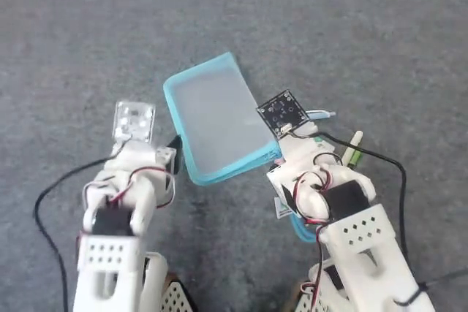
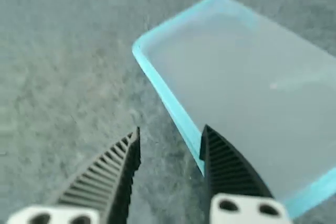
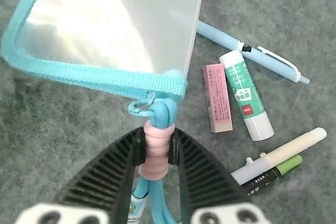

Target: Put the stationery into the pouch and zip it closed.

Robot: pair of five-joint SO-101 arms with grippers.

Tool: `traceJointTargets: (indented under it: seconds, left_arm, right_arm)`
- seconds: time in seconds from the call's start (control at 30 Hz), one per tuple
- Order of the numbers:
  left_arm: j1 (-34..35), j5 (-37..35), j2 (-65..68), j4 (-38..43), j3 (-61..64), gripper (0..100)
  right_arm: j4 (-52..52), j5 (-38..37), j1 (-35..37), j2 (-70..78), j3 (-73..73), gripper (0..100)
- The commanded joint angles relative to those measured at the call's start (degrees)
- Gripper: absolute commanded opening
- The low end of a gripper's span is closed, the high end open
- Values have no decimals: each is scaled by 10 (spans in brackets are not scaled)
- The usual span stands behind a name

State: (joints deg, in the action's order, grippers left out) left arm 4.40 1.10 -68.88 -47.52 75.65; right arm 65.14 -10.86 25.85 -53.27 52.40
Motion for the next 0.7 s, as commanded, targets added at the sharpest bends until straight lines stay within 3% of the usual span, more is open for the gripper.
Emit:
traceJointTargets:
  seconds: [0.0, 0.17, 0.33, 0.67]
  left_arm:
    - [-6, -16, 132, 94, -32, 178]
    - [-67, -17, 209, 121, -31, 178]
    - [-149, -19, 244, 120, -29, 177]
    - [-172, -30, 251, 144, -15, 177]
  right_arm:
    - [37, -11, 5, 1, -103, 6]
    - [110, -19, 16, 44, -247, 6]
    - [136, -18, 79, 109, -330, 6]
    - [158, -58, 239, 125, -375, 6]
